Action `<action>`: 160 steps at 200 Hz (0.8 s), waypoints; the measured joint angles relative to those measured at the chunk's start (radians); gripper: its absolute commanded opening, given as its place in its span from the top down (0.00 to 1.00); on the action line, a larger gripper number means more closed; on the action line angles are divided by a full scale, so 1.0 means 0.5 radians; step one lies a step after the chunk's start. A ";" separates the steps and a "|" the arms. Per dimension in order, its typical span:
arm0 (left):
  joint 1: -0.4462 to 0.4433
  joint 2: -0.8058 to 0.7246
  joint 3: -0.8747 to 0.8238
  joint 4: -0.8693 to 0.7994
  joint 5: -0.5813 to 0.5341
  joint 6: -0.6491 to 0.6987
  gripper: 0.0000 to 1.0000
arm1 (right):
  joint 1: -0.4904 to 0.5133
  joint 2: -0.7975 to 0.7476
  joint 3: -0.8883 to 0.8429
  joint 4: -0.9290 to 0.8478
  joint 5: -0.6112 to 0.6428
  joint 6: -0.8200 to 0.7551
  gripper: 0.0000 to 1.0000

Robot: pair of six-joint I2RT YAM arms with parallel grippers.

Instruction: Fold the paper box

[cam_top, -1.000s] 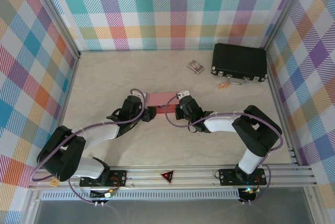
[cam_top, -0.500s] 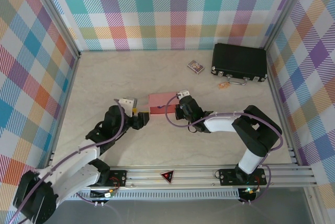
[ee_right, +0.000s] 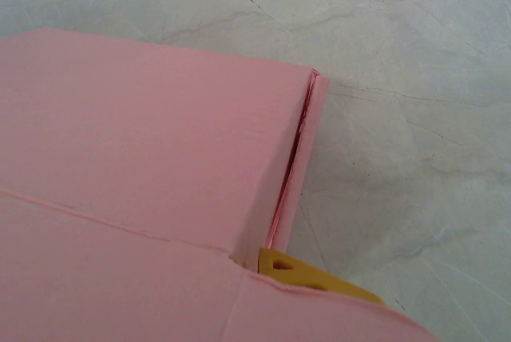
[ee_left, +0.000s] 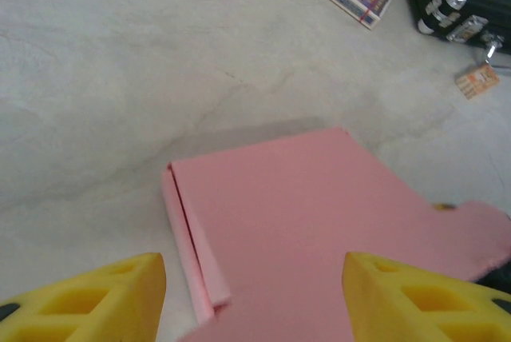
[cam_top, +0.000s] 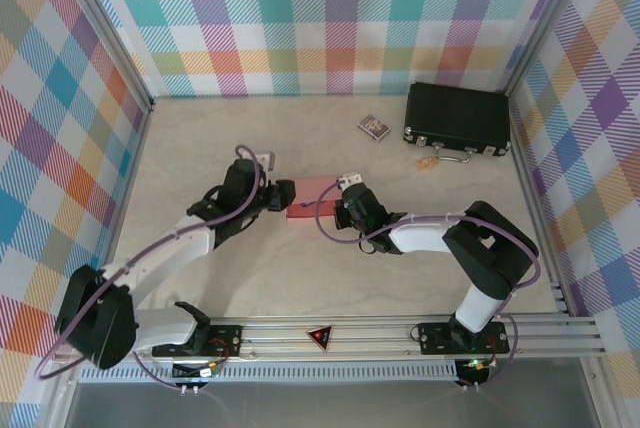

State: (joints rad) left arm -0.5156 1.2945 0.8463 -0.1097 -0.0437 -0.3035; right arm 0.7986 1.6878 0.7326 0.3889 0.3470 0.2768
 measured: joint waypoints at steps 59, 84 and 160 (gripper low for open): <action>0.055 0.604 0.407 -0.172 0.105 -0.016 0.46 | 0.008 -0.002 0.000 -0.014 0.002 0.002 0.79; 0.055 0.709 0.410 -0.235 0.150 -0.031 0.48 | 0.018 -0.024 -0.002 -0.050 -0.002 0.008 0.71; 0.054 0.781 0.410 -0.249 0.174 -0.043 0.50 | 0.027 -0.150 -0.077 -0.269 -0.053 0.007 0.52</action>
State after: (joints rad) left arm -0.4885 1.6852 1.0515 -0.2344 0.0433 -0.3252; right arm 0.8124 1.6127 0.6941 0.2543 0.3206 0.2802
